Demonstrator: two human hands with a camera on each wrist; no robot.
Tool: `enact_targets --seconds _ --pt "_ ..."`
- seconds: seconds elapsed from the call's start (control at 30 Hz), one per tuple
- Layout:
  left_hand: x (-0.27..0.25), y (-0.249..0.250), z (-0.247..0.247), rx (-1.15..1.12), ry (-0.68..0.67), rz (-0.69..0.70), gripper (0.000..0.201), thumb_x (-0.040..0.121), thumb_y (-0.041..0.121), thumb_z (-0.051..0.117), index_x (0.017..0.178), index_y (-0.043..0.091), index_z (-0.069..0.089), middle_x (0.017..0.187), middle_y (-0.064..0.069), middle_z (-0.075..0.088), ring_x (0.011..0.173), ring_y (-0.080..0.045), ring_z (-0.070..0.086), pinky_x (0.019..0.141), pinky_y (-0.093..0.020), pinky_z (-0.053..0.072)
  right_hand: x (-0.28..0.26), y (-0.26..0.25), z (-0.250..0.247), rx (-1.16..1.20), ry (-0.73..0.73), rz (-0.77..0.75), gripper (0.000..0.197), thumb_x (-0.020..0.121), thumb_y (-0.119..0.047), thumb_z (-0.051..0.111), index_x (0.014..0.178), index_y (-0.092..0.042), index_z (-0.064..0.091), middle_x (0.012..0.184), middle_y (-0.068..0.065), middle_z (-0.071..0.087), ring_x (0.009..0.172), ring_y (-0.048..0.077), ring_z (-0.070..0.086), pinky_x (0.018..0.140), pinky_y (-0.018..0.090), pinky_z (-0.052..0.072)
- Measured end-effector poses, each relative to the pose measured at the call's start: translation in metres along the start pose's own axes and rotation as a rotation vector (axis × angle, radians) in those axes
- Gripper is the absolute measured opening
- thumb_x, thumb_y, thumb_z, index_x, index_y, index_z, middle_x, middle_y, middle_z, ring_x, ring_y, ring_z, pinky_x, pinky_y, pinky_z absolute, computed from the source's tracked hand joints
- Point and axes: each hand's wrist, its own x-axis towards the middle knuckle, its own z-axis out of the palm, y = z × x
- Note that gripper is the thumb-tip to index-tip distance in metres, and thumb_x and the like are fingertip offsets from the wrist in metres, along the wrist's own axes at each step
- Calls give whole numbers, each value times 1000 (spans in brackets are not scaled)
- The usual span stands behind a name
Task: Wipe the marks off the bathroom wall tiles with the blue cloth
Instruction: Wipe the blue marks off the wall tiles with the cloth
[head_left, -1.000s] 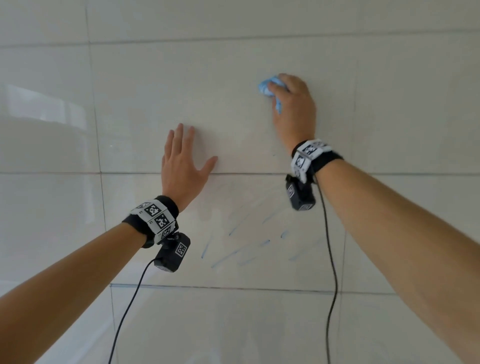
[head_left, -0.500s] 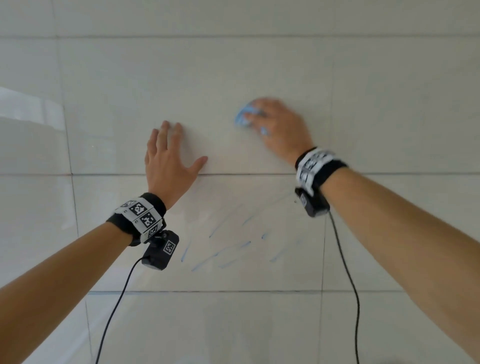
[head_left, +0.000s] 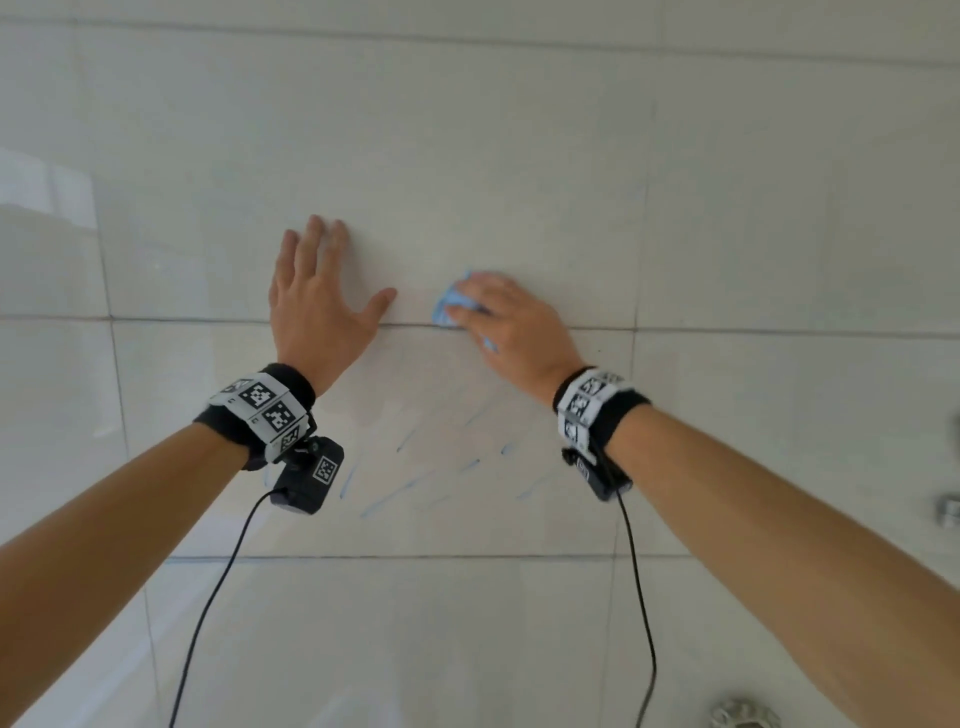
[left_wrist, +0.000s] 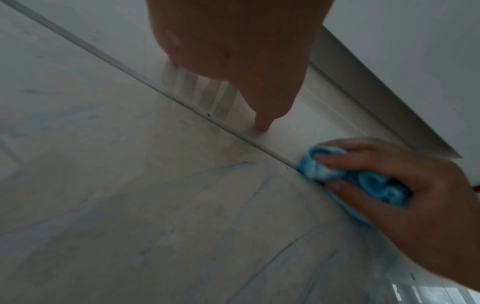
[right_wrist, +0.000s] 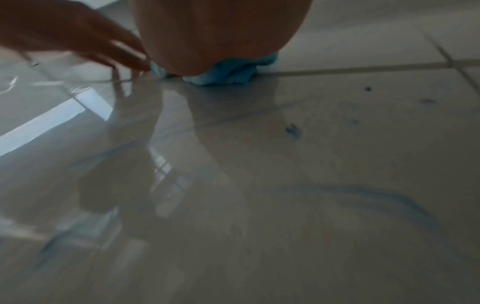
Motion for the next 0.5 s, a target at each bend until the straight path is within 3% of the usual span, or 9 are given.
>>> enact_targets --seconds 0.07,0.17,0.2,0.3,0.37,0.5 --pt "-1 2 -2 -2 -11 -7 88 94 57 68 163 18 29 173 -8 22 160 -35 14 126 -55 24 -18 0 -4 -2 -111 -111 26 99 -1 60 114 -15 76 132 8 68 126 31 62 107 38 50" --pt "0 4 -5 -20 -30 -7 86 93 53 70 162 18 31 172 -8 22 159 -36 14 125 -58 25 -11 31 -21 -55 -127 -167 43 112 -12 36 117 -21 78 133 6 69 126 27 63 109 35 47" --pt "1 5 -6 -20 -38 -2 85 93 52 71 161 18 32 172 -8 22 159 -37 14 125 -59 25 -3 47 -31 -90 -81 -107 45 112 -15 34 118 -23 78 133 5 68 127 26 62 110 34 45" --pt "0 10 -8 -16 -49 12 81 93 47 73 159 21 35 172 -8 21 158 -37 17 123 -60 28 30 104 -68 -211 106 243 28 99 -18 56 114 -24 79 128 4 70 121 28 63 105 32 46" --pt "-4 16 -7 -12 -55 36 80 94 45 73 160 21 35 173 -8 21 158 -35 17 123 -58 28 45 135 -87 -195 133 436 26 94 -18 62 114 -26 77 129 1 69 118 26 64 100 33 51" --pt "-11 40 2 -34 -70 130 79 98 48 67 163 20 32 173 -6 21 160 -31 16 124 -55 27 41 143 -84 -185 185 573 37 88 -9 63 116 -29 75 130 -3 68 117 22 64 97 34 54"
